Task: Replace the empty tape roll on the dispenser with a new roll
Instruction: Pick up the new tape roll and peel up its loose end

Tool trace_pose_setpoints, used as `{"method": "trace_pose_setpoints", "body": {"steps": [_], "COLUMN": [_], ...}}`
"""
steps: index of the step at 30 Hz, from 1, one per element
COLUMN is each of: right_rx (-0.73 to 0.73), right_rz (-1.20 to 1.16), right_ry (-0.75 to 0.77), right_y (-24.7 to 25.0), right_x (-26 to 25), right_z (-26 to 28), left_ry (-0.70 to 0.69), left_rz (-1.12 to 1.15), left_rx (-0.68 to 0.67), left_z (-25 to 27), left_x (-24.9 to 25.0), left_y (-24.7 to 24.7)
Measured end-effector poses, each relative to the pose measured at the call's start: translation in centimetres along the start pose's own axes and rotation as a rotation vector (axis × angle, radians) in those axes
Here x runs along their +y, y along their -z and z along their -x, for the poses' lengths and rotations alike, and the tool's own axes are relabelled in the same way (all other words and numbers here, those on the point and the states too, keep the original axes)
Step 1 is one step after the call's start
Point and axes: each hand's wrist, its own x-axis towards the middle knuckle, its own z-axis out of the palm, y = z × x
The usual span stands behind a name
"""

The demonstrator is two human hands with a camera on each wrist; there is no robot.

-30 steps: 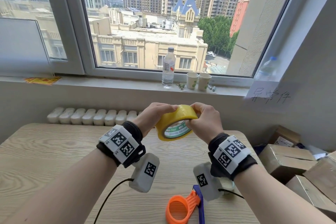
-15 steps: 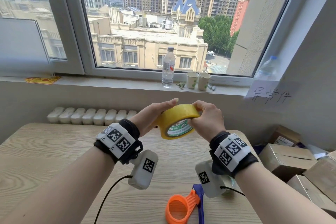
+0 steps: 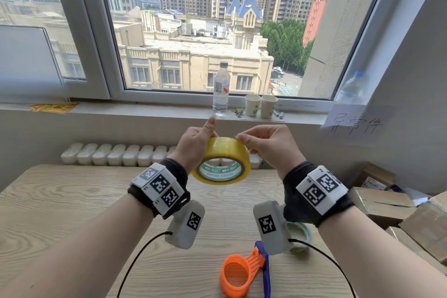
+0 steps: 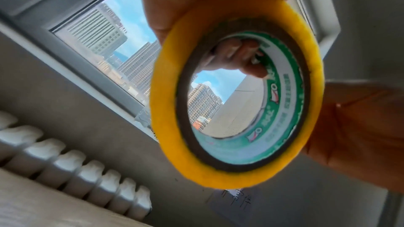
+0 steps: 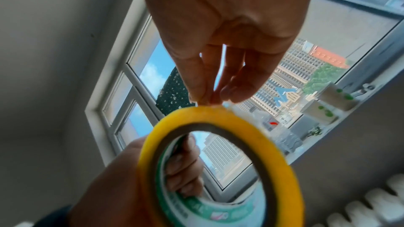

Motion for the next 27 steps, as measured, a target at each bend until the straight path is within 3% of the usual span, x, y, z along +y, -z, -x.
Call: {"method": "trace_pose_setpoints", "body": {"steps": [5, 12, 20, 27], "right_rx": [-0.12, -0.147, -0.155, -0.233], "right_rz": [0.116, 0.179, 0.037, 0.066], "right_ry": [0.074, 0.051, -0.045, -0.074], "right_y": [-1.0, -1.0, -0.3, -0.4], "right_x": [-0.8, -1.4, -1.1, -1.6], "right_z": [0.4, 0.7, 0.7, 0.8], "left_ry": [-0.088, -0.121, 0.006, 0.094], "left_rz": [-0.048, -0.088, 0.125, 0.245], "left_rx": [-0.023, -0.005, 0.038, 0.028], "left_z": [0.4, 1.0, 1.0, 0.7], "left_x": [0.1, -0.3, -0.2, 0.0], "left_y": [0.1, 0.3, 0.7, 1.1]}}
